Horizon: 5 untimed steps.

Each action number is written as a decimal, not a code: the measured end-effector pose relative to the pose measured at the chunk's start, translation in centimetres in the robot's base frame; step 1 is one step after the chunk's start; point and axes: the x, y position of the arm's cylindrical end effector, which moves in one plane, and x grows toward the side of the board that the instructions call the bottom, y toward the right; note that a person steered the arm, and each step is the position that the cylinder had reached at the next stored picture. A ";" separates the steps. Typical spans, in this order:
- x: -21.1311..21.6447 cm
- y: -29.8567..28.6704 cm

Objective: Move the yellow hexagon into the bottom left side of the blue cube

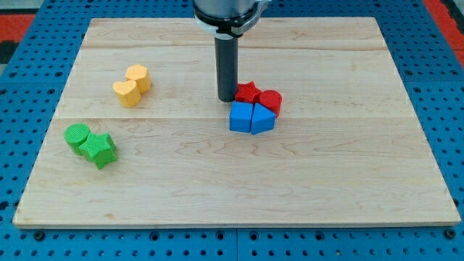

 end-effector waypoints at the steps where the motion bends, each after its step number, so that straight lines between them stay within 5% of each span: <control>1: -4.1 -5.0; 4: -6.3 -17.3; 5: -2.8 -16.6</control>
